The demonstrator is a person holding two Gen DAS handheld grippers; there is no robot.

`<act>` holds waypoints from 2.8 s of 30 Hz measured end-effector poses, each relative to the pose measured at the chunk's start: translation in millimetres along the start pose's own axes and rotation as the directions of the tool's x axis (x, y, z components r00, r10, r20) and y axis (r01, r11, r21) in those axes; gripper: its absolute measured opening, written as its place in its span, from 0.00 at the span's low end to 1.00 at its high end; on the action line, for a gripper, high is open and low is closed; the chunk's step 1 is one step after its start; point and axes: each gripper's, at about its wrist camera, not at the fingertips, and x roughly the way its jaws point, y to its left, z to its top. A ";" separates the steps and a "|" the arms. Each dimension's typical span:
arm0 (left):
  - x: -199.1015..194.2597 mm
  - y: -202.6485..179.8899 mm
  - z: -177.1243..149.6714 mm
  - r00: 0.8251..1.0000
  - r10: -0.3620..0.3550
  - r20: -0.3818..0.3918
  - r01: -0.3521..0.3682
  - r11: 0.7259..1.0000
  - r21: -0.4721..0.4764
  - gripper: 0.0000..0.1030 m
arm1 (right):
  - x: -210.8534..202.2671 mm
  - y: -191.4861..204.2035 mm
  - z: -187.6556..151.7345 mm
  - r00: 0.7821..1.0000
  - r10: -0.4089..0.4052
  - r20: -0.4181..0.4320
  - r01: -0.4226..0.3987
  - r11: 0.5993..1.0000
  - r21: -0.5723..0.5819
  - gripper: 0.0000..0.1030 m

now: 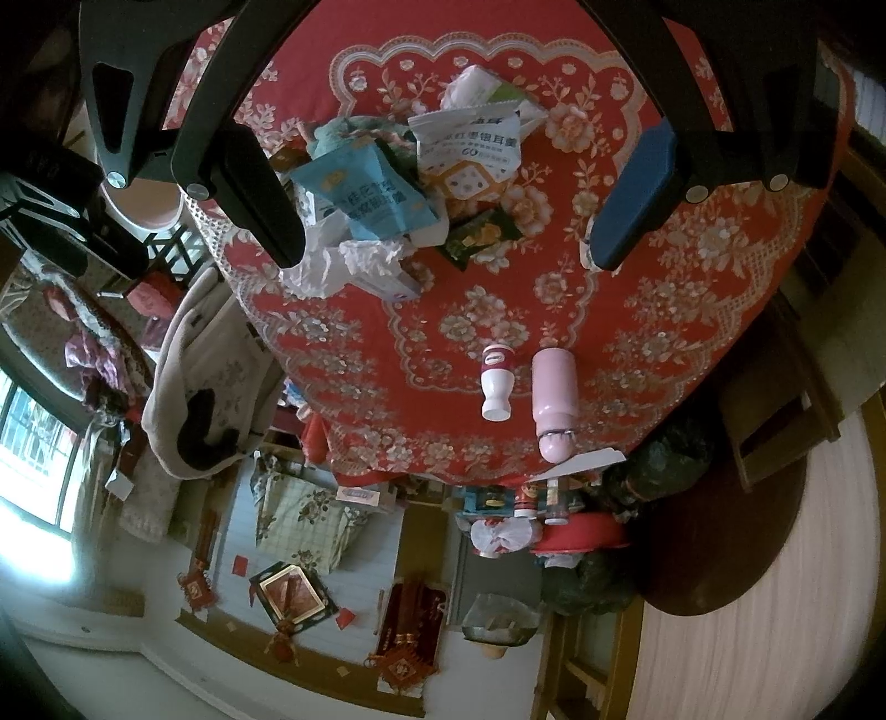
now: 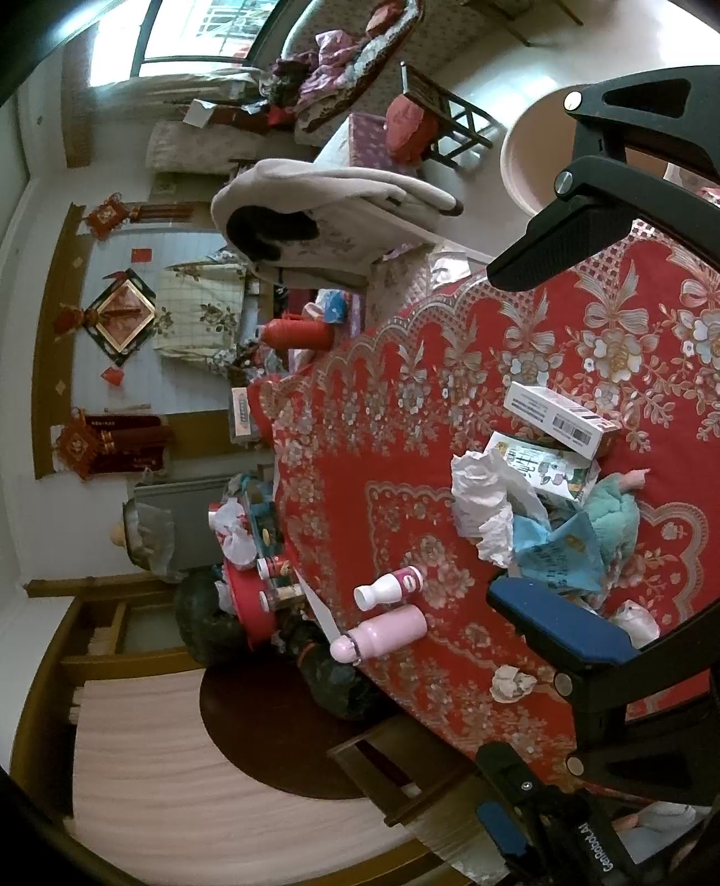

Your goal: Collect trash

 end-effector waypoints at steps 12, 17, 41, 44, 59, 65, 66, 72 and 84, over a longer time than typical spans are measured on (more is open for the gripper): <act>11.7 3.0 -7.4 0.999 0.020 -0.026 -0.020 1.000 -0.012 0.99 | 5.9 -6.2 -10.7 1.000 0.007 -0.026 -0.007 1.000 0.005 1.00; 11.7 3.2 -7.4 0.999 0.018 -0.028 -0.019 1.000 -0.014 0.99 | 7.3 -4.9 -10.5 0.999 0.017 -0.038 -0.017 1.000 0.002 1.00; 18.3 9.4 -18.5 0.998 0.016 -0.061 -0.018 0.999 -0.027 0.99 | 18.8 0.6 -10.3 0.997 0.027 -0.076 -0.028 1.000 -0.009 1.00; 22.1 11.9 -18.2 0.997 0.015 -0.074 -0.017 0.999 -0.032 0.99 | 22.1 0.8 -11.4 0.996 0.030 -0.087 -0.031 0.999 -0.008 1.00; 26.9 27.0 -16.1 0.993 0.019 -0.117 -0.027 0.998 -0.065 0.99 | 49.9 4.6 -6.0 0.986 0.073 -0.152 -0.074 0.997 -0.001 1.00; 31.6 47.8 -19.4 0.986 0.029 -0.164 -0.042 0.996 -0.080 0.99 | 63.0 4.6 -7.1 0.978 0.087 -0.187 -0.090 0.996 -0.007 1.00; 31.9 51.6 -20.7 0.985 0.035 -0.171 -0.050 0.995 -0.083 0.99 | 65.2 4.7 -7.3 0.977 0.089 -0.193 -0.093 0.996 -0.007 1.00; 30.4 77.5 -29.6 0.976 0.065 -0.209 -0.092 0.988 -0.125 0.99 | 79.5 1.3 -14.2 0.965 0.098 -0.244 -0.106 0.994 -0.021 1.00; 40.2 72.5 -54.2 0.951 0.050 -0.304 -0.082 0.993 -0.091 0.99 | 108.4 -10.8 -50.0 0.894 0.187 -0.407 -0.201 0.980 0.007 0.84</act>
